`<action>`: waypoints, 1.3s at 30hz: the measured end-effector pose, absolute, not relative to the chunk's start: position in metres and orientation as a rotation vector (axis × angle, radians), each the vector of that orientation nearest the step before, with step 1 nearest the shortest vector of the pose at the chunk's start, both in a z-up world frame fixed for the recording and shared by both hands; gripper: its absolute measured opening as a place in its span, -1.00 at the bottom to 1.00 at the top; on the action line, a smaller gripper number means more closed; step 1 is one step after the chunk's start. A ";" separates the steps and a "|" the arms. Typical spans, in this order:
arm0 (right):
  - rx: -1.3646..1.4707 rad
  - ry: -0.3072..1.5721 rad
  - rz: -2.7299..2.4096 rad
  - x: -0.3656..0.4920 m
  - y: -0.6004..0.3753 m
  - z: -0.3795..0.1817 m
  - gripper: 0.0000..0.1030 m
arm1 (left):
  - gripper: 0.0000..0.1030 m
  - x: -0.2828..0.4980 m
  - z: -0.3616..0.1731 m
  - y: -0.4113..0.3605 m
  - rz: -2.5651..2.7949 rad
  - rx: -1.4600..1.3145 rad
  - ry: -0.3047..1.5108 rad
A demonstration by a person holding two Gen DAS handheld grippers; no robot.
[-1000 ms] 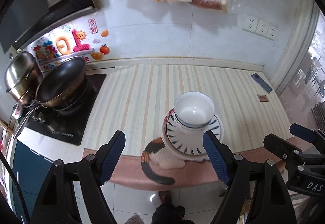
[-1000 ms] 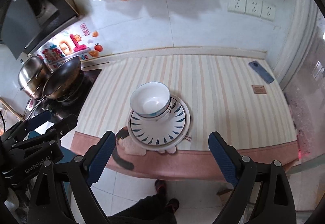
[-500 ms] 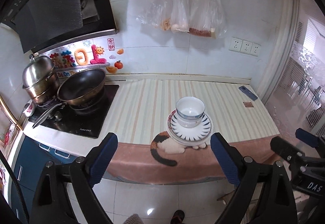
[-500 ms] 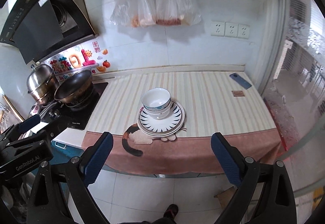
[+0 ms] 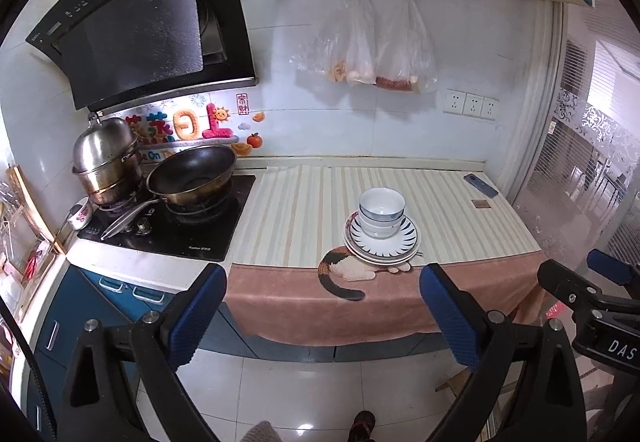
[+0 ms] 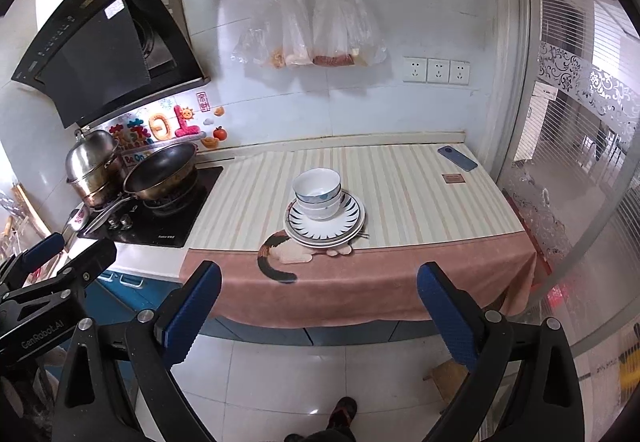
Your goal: Organize plates and bowls
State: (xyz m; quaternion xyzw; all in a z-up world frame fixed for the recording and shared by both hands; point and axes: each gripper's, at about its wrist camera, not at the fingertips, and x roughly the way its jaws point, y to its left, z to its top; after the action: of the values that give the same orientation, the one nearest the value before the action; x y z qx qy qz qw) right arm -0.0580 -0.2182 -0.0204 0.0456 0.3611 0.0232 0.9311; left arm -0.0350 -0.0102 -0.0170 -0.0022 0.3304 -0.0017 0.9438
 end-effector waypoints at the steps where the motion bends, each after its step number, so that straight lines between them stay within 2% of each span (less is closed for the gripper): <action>1: 0.094 0.736 0.050 -0.064 -0.216 -0.020 0.95 | 0.92 -0.039 -0.017 -0.009 -0.004 -0.003 0.673; 7: 0.096 0.717 0.045 -0.086 -0.211 -0.014 0.96 | 0.92 -0.055 -0.015 -0.005 0.012 0.003 0.657; 39: 0.063 0.704 0.021 -0.078 -0.211 -0.004 0.96 | 0.92 -0.056 -0.020 0.002 0.016 -0.027 0.663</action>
State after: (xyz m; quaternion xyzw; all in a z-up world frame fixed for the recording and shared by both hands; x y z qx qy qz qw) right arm -0.0775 -0.2115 -0.0038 0.0309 0.3447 0.0105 0.9381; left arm -0.0559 0.0017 -0.0202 -0.0130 0.3255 0.0078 0.9454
